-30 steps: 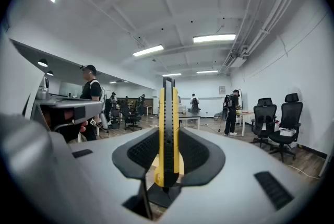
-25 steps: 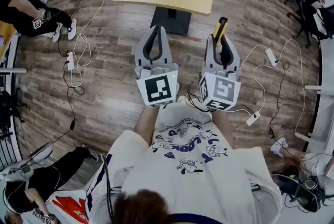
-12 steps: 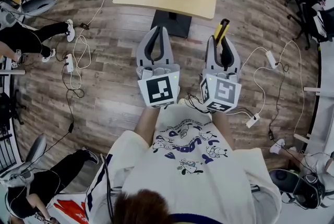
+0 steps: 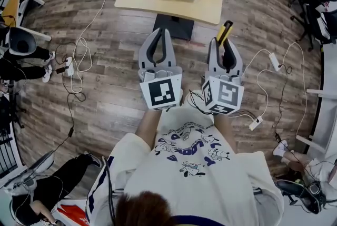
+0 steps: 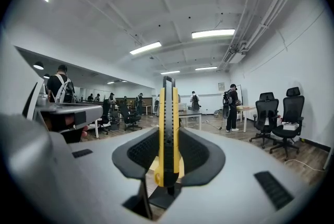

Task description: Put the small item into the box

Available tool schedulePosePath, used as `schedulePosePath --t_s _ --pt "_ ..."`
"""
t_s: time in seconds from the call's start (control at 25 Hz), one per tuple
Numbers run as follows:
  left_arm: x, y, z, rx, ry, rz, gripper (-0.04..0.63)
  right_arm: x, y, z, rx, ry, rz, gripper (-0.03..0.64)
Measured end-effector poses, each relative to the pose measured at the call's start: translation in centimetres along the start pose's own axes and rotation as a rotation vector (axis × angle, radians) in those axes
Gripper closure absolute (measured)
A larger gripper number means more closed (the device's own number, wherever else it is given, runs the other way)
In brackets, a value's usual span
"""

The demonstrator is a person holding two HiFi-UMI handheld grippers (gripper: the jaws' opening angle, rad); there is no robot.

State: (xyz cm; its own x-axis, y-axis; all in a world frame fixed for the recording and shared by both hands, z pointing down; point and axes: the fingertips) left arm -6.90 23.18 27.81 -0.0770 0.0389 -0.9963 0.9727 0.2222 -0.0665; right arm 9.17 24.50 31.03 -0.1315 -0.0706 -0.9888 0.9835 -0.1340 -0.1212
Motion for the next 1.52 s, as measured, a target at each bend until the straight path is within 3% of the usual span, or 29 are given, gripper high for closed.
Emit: schedulePosePath --t_s 0.48,1.08,1.52 --pt "-2.0 -1.0 5.2 0.015 -0.043 -0.002 0.574 -1.3 0.5 5.5 0.027 -0.045 0.020 0.488" --pt "-3.7 -0.6 18.7 0.039 -0.076 0.001 0.574 -1.8 5.3 18.6 0.075 -0.087 0.033 0.488" --pt "-3.9 -1.5 27.3 0.101 -0.076 0.020 0.574 -1.0 7.7 28.1 0.142 -0.082 0.039 0.488"
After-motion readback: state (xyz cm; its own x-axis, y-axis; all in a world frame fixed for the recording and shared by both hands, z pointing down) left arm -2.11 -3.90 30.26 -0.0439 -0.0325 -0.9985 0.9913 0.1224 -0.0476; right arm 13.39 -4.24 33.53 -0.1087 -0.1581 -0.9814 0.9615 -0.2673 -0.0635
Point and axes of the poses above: the fingertips, and each gripper's own axes: z forward along the fingers, y to its right, x out of its top, and after that the axes turned 7 degrees about -z, right-handed
